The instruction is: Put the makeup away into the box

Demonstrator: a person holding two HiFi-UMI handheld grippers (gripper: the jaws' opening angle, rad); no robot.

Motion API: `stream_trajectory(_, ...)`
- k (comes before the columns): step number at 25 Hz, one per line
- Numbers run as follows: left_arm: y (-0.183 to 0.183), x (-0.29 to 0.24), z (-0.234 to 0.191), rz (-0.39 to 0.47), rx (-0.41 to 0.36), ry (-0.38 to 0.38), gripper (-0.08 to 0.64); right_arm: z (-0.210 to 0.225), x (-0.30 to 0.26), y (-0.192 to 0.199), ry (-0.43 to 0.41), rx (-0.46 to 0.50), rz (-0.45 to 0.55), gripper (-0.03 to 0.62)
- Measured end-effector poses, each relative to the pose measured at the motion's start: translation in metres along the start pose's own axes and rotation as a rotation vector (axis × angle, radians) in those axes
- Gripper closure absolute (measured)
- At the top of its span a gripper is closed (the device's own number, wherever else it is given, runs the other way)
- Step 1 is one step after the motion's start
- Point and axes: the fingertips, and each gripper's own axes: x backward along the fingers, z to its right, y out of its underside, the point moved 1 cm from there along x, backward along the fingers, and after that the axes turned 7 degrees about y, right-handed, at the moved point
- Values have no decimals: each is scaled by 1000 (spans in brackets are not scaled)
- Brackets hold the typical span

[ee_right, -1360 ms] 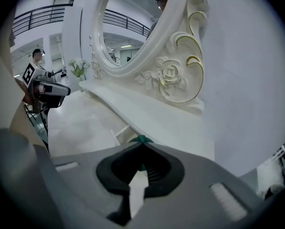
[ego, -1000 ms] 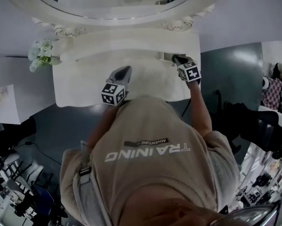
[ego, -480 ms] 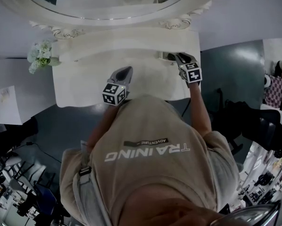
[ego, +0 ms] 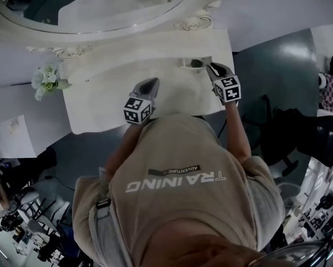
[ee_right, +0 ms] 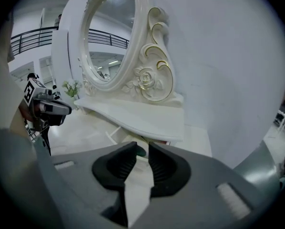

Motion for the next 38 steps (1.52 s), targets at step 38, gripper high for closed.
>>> stream_trajectory(38, 60, -178, 21, -239, 51, 21, 554, 57, -34, 64, -147, -25, 101, 588)
